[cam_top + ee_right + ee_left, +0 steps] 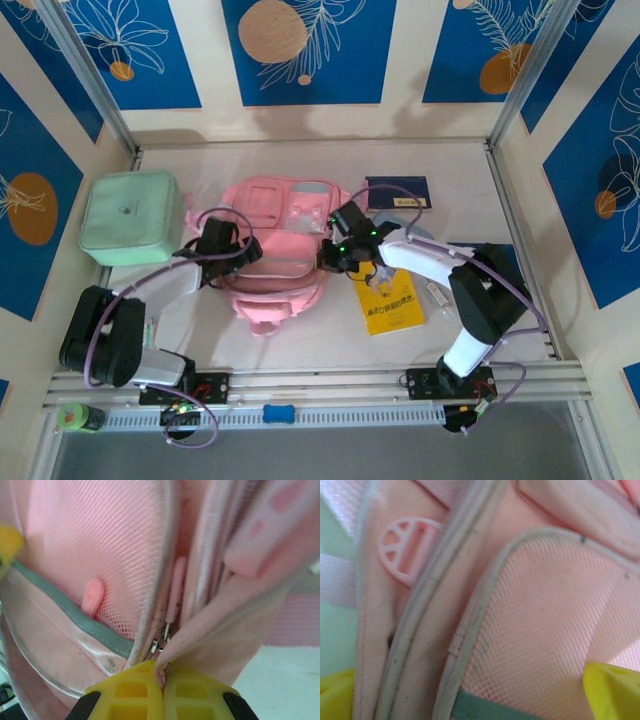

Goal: Pack books, pencil case, and school supplies into a backpack

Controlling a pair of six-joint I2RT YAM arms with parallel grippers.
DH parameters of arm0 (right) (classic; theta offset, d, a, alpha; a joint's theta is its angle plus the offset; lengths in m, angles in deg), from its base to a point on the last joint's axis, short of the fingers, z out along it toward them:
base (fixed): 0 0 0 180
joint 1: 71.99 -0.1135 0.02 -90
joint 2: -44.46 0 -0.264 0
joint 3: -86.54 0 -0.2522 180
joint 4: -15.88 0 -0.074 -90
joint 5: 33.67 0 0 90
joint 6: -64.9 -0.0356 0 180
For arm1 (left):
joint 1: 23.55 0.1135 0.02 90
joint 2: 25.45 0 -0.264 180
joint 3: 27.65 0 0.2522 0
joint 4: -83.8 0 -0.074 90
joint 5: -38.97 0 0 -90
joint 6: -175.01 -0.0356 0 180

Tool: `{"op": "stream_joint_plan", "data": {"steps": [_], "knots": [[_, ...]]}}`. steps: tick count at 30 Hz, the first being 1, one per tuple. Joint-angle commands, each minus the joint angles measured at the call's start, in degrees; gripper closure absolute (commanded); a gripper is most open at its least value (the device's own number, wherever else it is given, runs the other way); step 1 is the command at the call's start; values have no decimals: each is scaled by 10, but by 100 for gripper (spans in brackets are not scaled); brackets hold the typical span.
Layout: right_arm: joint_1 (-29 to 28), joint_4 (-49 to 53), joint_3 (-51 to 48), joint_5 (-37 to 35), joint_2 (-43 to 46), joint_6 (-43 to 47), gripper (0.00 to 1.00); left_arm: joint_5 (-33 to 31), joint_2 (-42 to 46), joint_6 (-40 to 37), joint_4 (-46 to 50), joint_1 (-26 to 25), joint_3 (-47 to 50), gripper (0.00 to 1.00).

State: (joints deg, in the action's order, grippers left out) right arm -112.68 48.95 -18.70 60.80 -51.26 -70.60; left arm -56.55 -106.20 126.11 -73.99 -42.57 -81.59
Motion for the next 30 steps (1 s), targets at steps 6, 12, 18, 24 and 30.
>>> {"op": "stream_joint_plan", "data": {"steps": [6,12,18,24,30], "knots": [[-29,-1,37,48,2,-23,66,5,3,-88,8,19,-70,1],[44,60,22,57,54,10,34,-15,84,-95,110,20,-71,1],[116,52,14,41,37,19,30,42,182,-42,183,8,-35,1],[137,62,58,9,-34,15,30,26,269,26,248,-77,0,1],[147,75,80,-21,-69,31,29,-19,324,98,333,-175,8,1]]}}
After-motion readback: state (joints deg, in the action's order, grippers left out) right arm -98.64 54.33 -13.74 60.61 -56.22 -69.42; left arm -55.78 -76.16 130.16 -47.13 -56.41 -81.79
